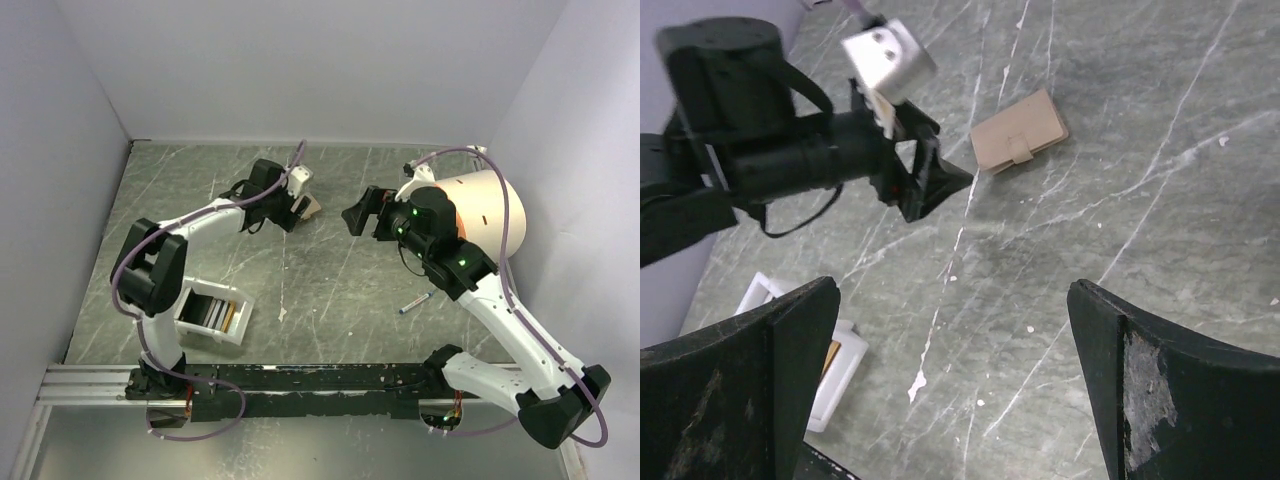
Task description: Put the credit cards into the card holder
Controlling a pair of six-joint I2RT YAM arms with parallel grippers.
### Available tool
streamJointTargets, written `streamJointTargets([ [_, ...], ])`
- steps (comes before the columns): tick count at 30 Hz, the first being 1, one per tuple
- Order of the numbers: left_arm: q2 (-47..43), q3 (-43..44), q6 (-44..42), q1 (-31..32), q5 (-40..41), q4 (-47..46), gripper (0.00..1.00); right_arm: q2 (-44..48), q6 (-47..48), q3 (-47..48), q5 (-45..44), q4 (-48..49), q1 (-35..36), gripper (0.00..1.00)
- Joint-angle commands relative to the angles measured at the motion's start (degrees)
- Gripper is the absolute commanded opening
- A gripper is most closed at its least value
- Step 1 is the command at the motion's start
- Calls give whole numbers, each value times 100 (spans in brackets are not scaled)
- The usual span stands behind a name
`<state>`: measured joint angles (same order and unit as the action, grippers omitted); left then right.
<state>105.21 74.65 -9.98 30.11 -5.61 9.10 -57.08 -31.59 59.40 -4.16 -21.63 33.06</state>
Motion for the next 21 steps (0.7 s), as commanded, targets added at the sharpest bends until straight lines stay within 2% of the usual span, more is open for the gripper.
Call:
streamJointTargets([
  [1,308,30,-787,137,459,-756,88,157,101,240,-132,-266,-31,100],
  [11,1098,-25,-1539,323,1068,-1256,79,307,41,295,-162,-349,-29,99],
  [18,1288,-158,-1779,500,1114,-1576,79,350,22,239,-217,-473,-32,99],
  [21,1434,-183,-1884,587,1396,-1690,71,375,17,227,-283,-543,-30,99],
])
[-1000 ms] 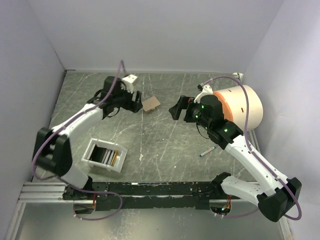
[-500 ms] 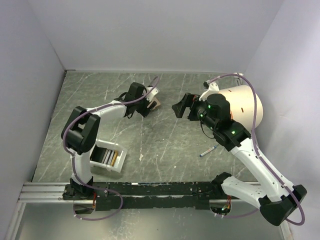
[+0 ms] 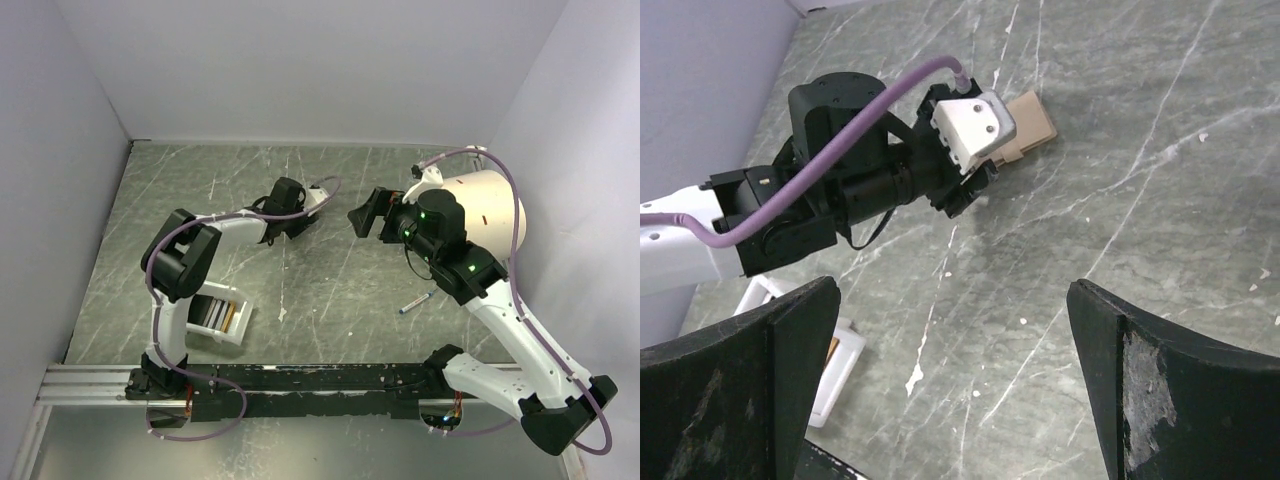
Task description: Put the credit cards into the card holder
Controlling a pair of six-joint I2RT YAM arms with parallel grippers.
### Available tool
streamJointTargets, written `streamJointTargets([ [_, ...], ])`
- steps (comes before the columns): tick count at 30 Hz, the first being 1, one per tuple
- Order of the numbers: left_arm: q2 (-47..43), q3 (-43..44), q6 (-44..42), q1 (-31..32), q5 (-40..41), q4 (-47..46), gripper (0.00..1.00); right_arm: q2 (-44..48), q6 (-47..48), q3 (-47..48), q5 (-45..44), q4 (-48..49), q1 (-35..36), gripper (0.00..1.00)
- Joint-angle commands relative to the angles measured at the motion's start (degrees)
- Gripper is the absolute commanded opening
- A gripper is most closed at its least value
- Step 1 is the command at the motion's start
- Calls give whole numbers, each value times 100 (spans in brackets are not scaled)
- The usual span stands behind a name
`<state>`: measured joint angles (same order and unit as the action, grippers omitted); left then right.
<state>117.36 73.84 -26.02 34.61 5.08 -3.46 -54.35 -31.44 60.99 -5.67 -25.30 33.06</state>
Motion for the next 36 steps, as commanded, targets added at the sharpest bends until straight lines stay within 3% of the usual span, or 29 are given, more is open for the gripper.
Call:
streamJointTargets([
  [1,258,-103,-288,164,423,-470,66,120,-2,64,-144,-191,-32,99],
  [10,-136,-284,-78,213,539,-497,14,412,-75,-105,-197,-219,-28,99],
  [12,-252,-214,-24,221,568,-323,7,453,-88,-164,-189,-216,-32,99],
  [26,-1473,-59,1114,230,41,1182,7,588,-87,-913,275,482,-36,92],
  [31,-2001,4,1978,221,-757,1828,7,471,152,-1054,517,815,-35,82],
  [36,-2407,-66,3045,218,-2060,2540,7,287,806,-1294,1010,1085,-15,71],
])
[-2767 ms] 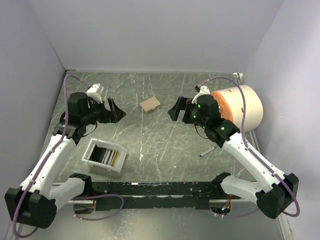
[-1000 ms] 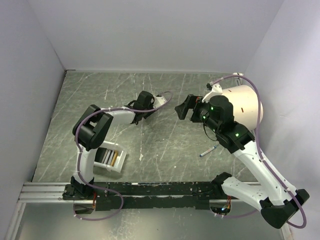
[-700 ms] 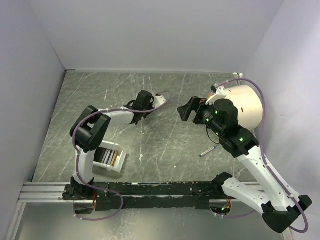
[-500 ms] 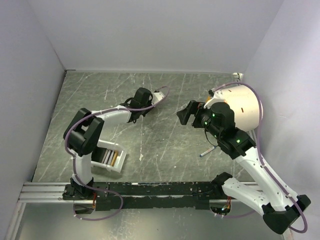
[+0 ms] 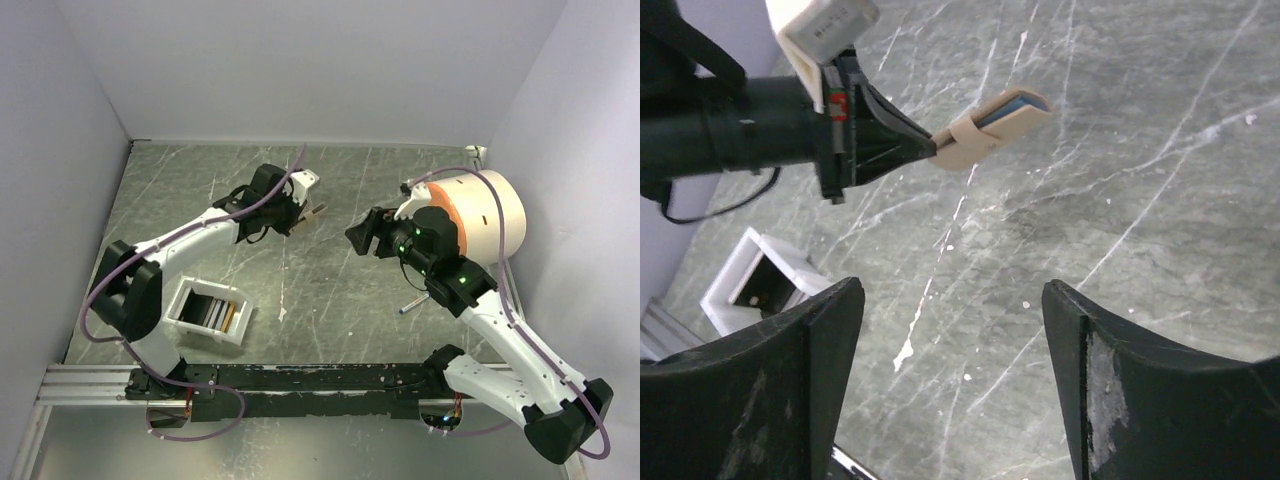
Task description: Put the credit cards into the card holder
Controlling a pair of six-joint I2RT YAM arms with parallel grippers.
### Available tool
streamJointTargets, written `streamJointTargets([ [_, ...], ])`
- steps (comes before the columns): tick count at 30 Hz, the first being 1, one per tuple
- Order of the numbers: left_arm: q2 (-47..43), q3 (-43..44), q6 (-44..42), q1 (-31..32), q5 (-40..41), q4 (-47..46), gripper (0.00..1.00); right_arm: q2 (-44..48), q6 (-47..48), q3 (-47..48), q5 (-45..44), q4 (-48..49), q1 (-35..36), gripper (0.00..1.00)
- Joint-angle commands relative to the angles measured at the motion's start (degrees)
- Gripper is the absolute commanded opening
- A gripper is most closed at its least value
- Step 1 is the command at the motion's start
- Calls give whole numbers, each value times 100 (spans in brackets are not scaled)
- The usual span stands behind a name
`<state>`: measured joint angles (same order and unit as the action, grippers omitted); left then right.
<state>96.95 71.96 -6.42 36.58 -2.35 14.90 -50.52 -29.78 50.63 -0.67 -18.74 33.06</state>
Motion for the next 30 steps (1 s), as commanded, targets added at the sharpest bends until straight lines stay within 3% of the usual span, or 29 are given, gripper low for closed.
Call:
streamJointTargets([
  [1,-444,31,1218,23,-1667,763,7,-78,869,-382,635,526,0,70],
  [9,-1171,-846,1665,24,-3526,654,7,-117,2424,-684,895,1103,87,72],
  [14,-964,-923,1338,22,-3919,1099,7,-456,3181,-542,1641,1111,95,83],
  [20,-876,-936,1062,25,-4363,1246,7,-986,3937,-291,2452,470,145,84],
  [24,-968,-1039,986,25,-4675,1079,7,-942,4071,-473,2887,563,287,96],
  [30,-979,-1123,869,25,-5012,968,7,-1170,4310,-487,3352,388,471,87],
])
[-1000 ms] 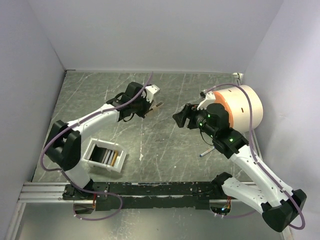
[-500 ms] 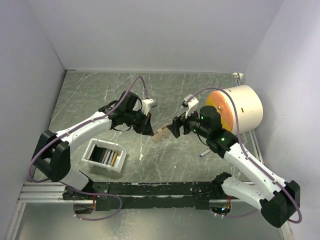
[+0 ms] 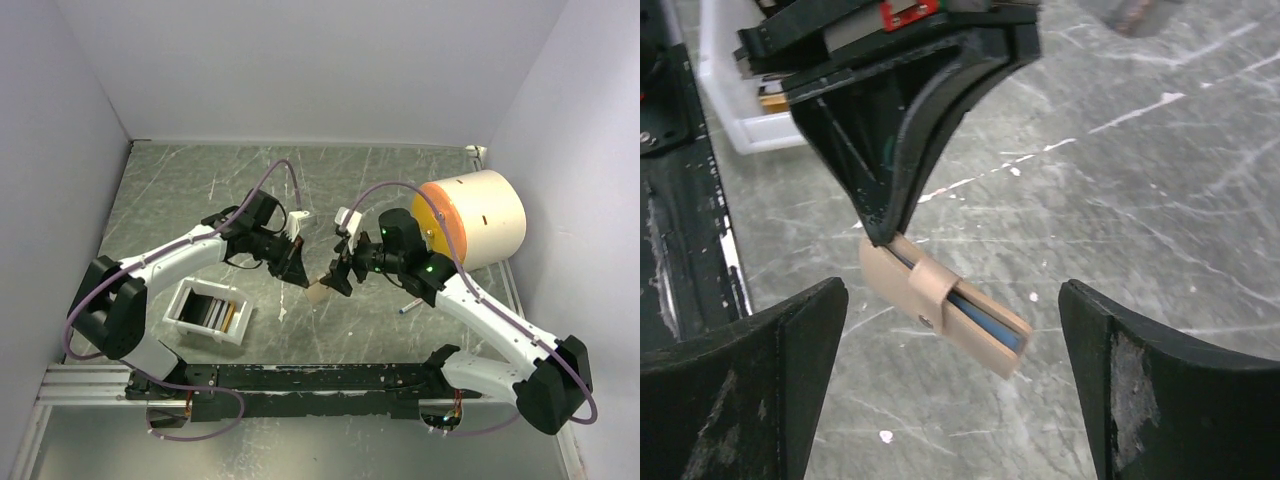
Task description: Put the credit cards into the card holder
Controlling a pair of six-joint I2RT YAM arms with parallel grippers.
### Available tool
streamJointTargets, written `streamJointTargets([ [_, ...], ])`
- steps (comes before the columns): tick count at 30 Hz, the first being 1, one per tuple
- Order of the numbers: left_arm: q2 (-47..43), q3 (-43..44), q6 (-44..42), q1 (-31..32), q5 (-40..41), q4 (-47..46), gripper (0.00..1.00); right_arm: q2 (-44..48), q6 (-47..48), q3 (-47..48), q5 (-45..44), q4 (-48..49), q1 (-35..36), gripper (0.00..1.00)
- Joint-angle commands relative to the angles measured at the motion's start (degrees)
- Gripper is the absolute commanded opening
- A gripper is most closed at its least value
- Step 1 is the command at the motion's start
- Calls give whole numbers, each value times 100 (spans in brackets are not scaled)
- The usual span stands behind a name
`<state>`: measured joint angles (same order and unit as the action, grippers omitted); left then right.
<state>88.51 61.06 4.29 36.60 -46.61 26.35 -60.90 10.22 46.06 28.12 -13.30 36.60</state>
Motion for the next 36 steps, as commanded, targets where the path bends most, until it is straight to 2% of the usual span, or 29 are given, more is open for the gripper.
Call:
streamJointTargets([
  [1,-164,-37,-195,22,-620,-196,7,-182,337,17,494,-259,131,85],
  [7,-460,-65,-355,12,-630,-164,7,-264,551,105,507,-555,308,77],
  [9,-574,-120,-399,20,-622,-181,7,-257,604,105,528,-631,344,68],
  [12,-796,-179,-384,20,-497,-235,7,-224,683,154,529,-733,403,47],
  [17,-1185,-167,-115,-11,-131,-385,7,-112,760,264,817,-729,450,0],
  [18,-1259,-146,-3,-12,-6,-439,10,-89,733,289,834,-699,445,0],
  [20,-1413,-82,237,-26,525,-472,24,-49,499,256,737,-423,449,0],
  [22,-1608,-36,484,-38,1263,-477,36,-15,-193,154,343,99,447,0],
  [25,-2023,-73,802,-48,2337,-574,43,6,-1477,-129,-236,880,447,0],
  [27,-2334,-292,1033,-52,2681,-861,48,31,-2391,-337,-339,1359,450,0],
  [32,-2894,-589,1733,-49,2895,-821,58,657,-4183,-671,-1254,1938,447,0],
  [36,-3579,-1197,2869,-48,2267,-1897,67,1379,-5206,-1046,-1616,2928,452,0],
])
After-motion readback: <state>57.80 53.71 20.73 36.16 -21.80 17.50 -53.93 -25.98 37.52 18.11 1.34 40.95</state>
